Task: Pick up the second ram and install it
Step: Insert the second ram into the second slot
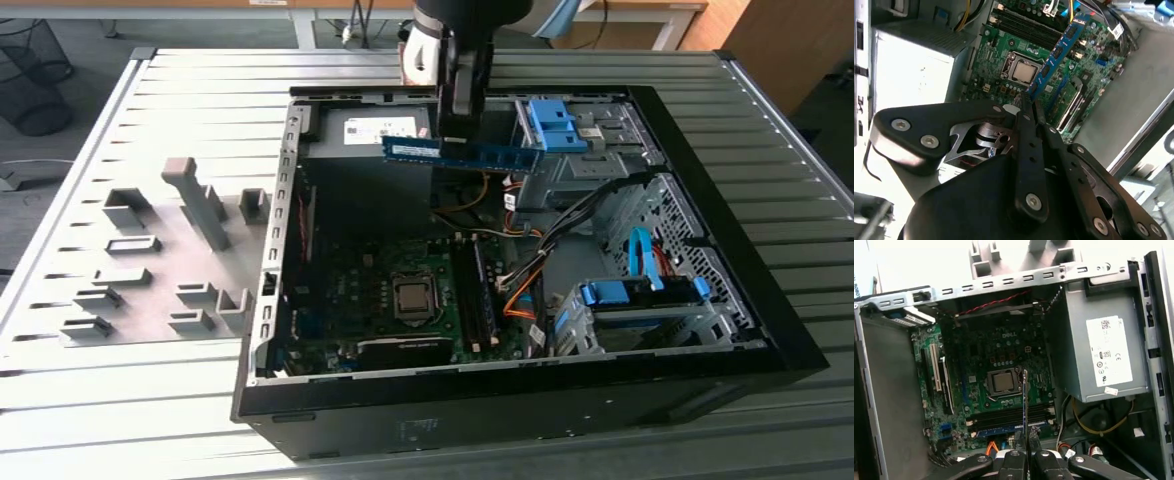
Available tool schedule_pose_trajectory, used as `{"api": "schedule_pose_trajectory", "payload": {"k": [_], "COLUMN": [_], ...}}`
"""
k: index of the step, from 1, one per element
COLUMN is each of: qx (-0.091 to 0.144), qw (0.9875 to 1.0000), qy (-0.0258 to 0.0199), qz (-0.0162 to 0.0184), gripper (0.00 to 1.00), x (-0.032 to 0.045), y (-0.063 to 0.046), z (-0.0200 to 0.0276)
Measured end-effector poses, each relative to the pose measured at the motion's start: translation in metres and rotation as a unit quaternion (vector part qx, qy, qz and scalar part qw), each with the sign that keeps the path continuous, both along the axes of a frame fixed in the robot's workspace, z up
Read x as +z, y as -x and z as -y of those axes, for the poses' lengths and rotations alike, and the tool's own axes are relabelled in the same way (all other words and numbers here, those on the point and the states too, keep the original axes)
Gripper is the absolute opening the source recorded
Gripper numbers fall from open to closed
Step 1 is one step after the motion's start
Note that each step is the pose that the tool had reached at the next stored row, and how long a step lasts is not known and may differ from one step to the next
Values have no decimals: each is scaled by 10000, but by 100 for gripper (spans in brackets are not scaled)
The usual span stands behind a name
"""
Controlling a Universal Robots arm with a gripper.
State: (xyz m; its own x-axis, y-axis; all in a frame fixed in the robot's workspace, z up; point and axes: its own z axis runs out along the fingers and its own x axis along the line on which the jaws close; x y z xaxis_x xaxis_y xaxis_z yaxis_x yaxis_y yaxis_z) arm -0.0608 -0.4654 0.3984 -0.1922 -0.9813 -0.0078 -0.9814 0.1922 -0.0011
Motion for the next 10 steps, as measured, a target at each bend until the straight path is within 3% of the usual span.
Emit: {"api": "schedule_pose_trajectory", "payload": {"k": [5,10], "qx": [-438,-720], "qw": [9990,9974], "qy": [8,8], "qz": [0,0], "gripper": [14,14], "x": [-22,-29], "y": [0,0], "z": [0,0]}}
